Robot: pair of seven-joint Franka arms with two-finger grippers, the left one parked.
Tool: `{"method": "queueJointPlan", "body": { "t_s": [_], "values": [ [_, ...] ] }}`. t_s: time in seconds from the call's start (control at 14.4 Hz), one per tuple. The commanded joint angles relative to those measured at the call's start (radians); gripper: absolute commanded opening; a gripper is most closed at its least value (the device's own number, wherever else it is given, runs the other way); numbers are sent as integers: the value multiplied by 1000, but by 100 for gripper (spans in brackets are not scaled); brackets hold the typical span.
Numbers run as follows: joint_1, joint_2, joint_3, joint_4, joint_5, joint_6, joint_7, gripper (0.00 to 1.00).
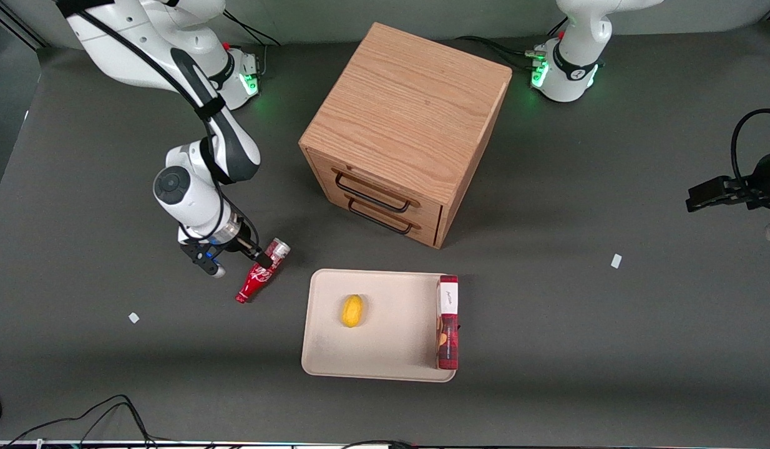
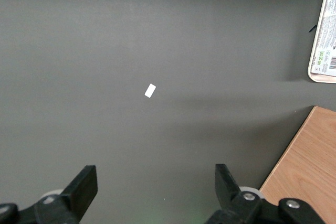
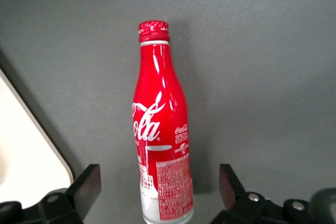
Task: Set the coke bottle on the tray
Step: 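Close the right gripper around the bottle's body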
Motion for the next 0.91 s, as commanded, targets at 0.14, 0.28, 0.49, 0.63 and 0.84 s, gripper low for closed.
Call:
{"method": "queueJointPlan", "body": {
  "t_s": [0.14,0.28,0.49,0.63,0.84],
  "values": [
    [24,97,-11,62,-24,33,46,100],
    [25,115,-14,64,-24,54,46,100],
    [25,143,-15,64,-24,94,46,100],
    [25,149,-17,68,-24,102,46,100],
    [25,153,-17,75,-24,102,46,100]
  ]
}}
